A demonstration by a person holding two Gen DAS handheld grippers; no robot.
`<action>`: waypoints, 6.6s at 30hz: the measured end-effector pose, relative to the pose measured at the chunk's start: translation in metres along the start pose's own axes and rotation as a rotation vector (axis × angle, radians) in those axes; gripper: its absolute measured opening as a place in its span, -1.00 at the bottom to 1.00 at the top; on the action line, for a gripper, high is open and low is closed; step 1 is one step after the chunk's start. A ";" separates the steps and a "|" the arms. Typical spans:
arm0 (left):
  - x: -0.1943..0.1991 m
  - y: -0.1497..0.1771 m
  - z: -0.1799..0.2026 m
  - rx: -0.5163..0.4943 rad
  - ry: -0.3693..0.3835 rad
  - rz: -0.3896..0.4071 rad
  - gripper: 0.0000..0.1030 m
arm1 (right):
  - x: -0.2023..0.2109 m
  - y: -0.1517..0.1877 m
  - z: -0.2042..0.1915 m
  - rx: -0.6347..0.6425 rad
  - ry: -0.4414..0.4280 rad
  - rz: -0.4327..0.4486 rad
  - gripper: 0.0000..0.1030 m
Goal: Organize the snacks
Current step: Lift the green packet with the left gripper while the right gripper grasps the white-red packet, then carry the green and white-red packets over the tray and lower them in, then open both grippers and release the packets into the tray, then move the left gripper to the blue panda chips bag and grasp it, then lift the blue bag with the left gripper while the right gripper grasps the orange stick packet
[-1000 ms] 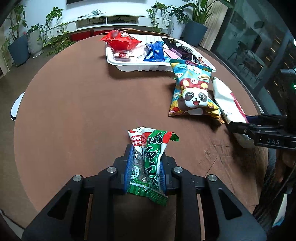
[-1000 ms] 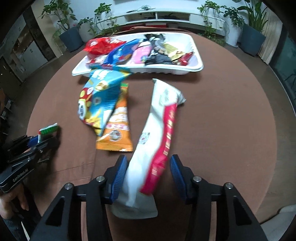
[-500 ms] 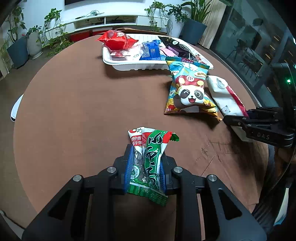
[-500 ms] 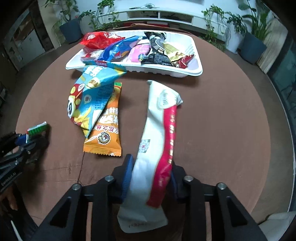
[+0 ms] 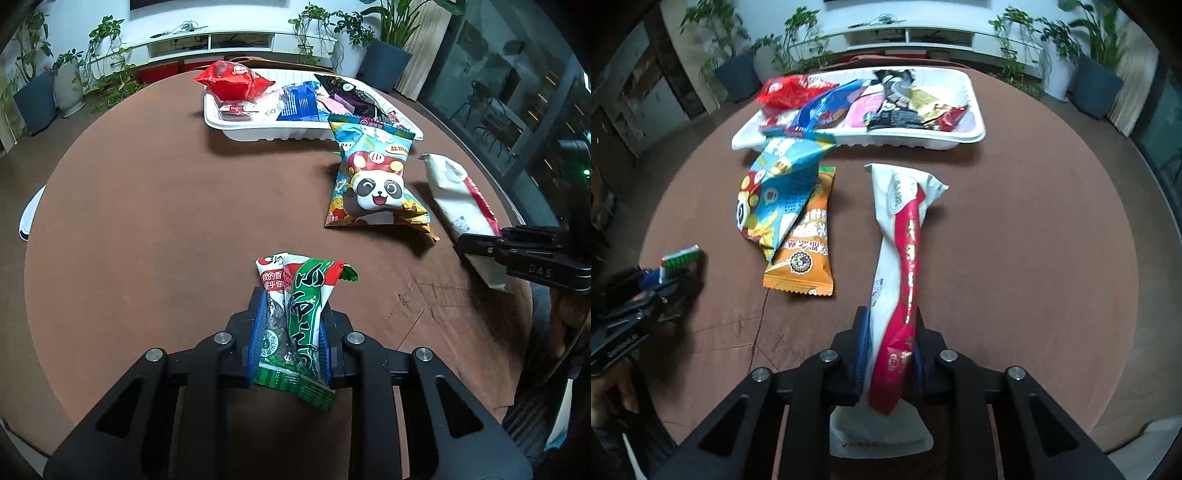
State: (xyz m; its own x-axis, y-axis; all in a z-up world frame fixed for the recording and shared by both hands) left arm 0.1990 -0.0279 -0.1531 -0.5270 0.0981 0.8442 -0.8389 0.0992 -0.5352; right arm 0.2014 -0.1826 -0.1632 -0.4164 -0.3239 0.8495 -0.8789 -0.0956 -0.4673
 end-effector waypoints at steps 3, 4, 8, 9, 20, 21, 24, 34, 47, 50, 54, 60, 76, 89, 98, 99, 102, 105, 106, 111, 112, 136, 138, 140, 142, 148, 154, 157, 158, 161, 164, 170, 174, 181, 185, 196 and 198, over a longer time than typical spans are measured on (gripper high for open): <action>0.002 -0.001 0.000 0.007 0.007 0.005 -0.56 | 0.010 0.000 0.006 -0.032 -0.032 0.027 -0.59; 0.002 -0.001 0.000 0.011 0.014 0.005 -0.56 | 0.014 -0.001 0.008 -0.040 -0.044 0.035 -0.59; 0.006 -0.005 -0.004 0.041 0.047 0.009 -0.56 | 0.028 -0.005 0.020 -0.083 -0.082 0.073 -0.59; 0.007 -0.008 -0.005 0.045 0.050 0.012 -0.56 | 0.033 -0.006 0.025 -0.096 -0.089 0.083 -0.59; 0.040 -0.097 -0.017 0.037 0.042 0.138 -0.56 | 0.094 -0.058 0.076 -0.154 -0.034 0.241 -0.59; 0.043 -0.109 -0.018 0.033 0.038 0.151 -0.56 | 0.098 -0.065 0.076 -0.149 -0.036 0.253 -0.59; 0.045 -0.149 -0.018 0.017 0.024 0.184 -0.56 | 0.114 -0.096 0.066 -0.105 -0.057 0.308 -0.59; -0.017 -0.242 -0.002 -0.052 0.005 0.142 -0.56 | 0.064 -0.189 0.025 0.033 -0.117 0.256 -0.59; -0.123 -0.226 0.009 -0.076 -0.020 0.007 -0.56 | -0.042 -0.202 0.046 0.023 -0.055 0.055 -0.59; -0.129 -0.222 0.009 -0.075 -0.026 -0.001 -0.54 | -0.053 -0.200 0.050 0.010 -0.048 0.036 -0.59; -0.134 -0.220 0.010 -0.079 -0.038 -0.018 -0.52 | -0.060 -0.196 0.051 0.018 -0.035 0.027 -0.58; -0.144 -0.209 0.009 -0.066 -0.026 -0.061 -0.52 | -0.062 -0.192 0.056 0.017 -0.026 -0.012 -0.58; -0.165 -0.202 0.007 -0.017 -0.027 -0.072 -0.52 | -0.060 -0.184 0.061 0.059 -0.030 -0.048 -0.58; -0.158 -0.190 0.013 0.003 -0.055 -0.037 -0.20 | -0.055 -0.184 0.052 0.071 -0.028 -0.003 -0.04; -0.135 -0.191 0.020 0.008 -0.030 0.012 0.49 | -0.027 -0.182 0.042 0.072 -0.072 0.079 0.34; -0.130 -0.190 0.020 0.013 -0.029 0.021 0.54 | -0.022 -0.181 0.039 0.078 -0.077 0.092 0.36; -0.115 -0.186 0.016 0.039 -0.020 0.047 0.84 | -0.007 -0.175 0.033 0.085 -0.093 0.132 0.40; -0.099 -0.182 0.011 0.063 -0.018 0.074 0.88 | 0.012 -0.165 0.028 0.075 -0.117 0.184 0.53; -0.091 -0.180 0.011 0.068 -0.018 0.082 0.91 | 0.018 -0.161 0.027 0.070 -0.127 0.201 0.58; -0.051 -0.158 0.014 0.059 -0.007 0.143 0.99 | 0.046 -0.130 0.029 0.018 -0.197 0.292 0.80; -0.044 -0.150 0.017 0.047 -0.001 0.147 0.99 | 0.050 -0.123 0.029 0.006 -0.205 0.306 0.81; -0.065 -0.089 0.067 -0.050 0.006 0.005 0.89 | 0.050 0.019 0.018 -0.128 -0.277 0.327 0.87; -0.072 -0.094 0.066 -0.053 0.008 -0.007 0.79 | 0.047 0.020 0.019 -0.138 -0.283 0.322 0.87; -0.080 -0.096 0.066 -0.065 0.011 -0.042 0.73 | 0.045 0.021 0.020 -0.141 -0.285 0.312 0.87; -0.085 -0.097 0.066 -0.075 0.015 -0.058 0.52 | 0.043 0.022 0.020 -0.138 -0.286 0.308 0.87; -0.091 -0.101 0.068 -0.078 0.033 -0.060 -0.03 | 0.040 0.023 0.019 -0.130 -0.275 0.301 0.87; -0.089 -0.093 0.059 -0.065 0.047 -0.056 -0.20 | 0.038 0.021 0.017 -0.115 -0.263 0.294 0.86; -0.082 -0.086 0.053 -0.056 0.051 -0.047 -0.21 | 0.036 0.020 0.014 -0.106 -0.258 0.280 0.86; -0.079 -0.083 0.050 -0.050 0.052 -0.042 -0.21 | 0.034 0.019 0.013 -0.098 -0.251 0.272 0.86; -0.072 -0.072 0.036 -0.020 0.058 -0.039 -0.22 | 0.029 0.013 0.008 -0.077 -0.229 0.253 0.85; -0.067 -0.058 0.022 0.016 0.060 -0.046 -0.22 | 0.023 0.004 -0.003 -0.032 -0.205 0.238 0.82; -0.051 -0.038 0.004 0.052 0.026 -0.033 -0.22 | -0.009 -0.025 -0.037 0.088 -0.143 0.172 0.58; -0.044 -0.026 -0.009 0.081 0.024 -0.028 -0.23 | -0.036 -0.044 -0.052 0.124 -0.082 0.107 0.47; -0.042 -0.019 -0.021 0.113 0.033 -0.025 -0.23 | -0.054 -0.051 -0.067 0.189 0.021 0.040 0.10; -0.042 -0.018 -0.022 0.115 0.040 -0.020 -0.24 | -0.053 -0.049 -0.075 0.213 0.017 0.017 -0.36; -0.037 -0.016 -0.025 0.121 0.055 0.000 -0.30 | -0.037 -0.042 -0.062 0.070 -0.129 0.005 -0.52; -0.033 -0.017 -0.026 0.125 0.060 0.007 -0.30 | -0.027 -0.036 -0.057 0.033 -0.166 0.026 -0.52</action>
State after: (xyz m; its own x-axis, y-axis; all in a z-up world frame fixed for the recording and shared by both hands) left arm 0.2343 -0.0072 -0.1727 -0.5268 0.1576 0.8352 -0.8477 -0.0256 -0.5299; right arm 0.2314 -0.1169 -0.1554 -0.3922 -0.4778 0.7860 -0.8592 -0.1150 -0.4986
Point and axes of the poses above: each gripper's, at about its wrist camera, not at the fingertips, and x roughly against the way its jaws point, z to its right, y to its underside, the point moved 2 cm from there along -x, roughly the way its jaws point, and after that the axes turned 10 degrees about -y, right-handed, at the moved point
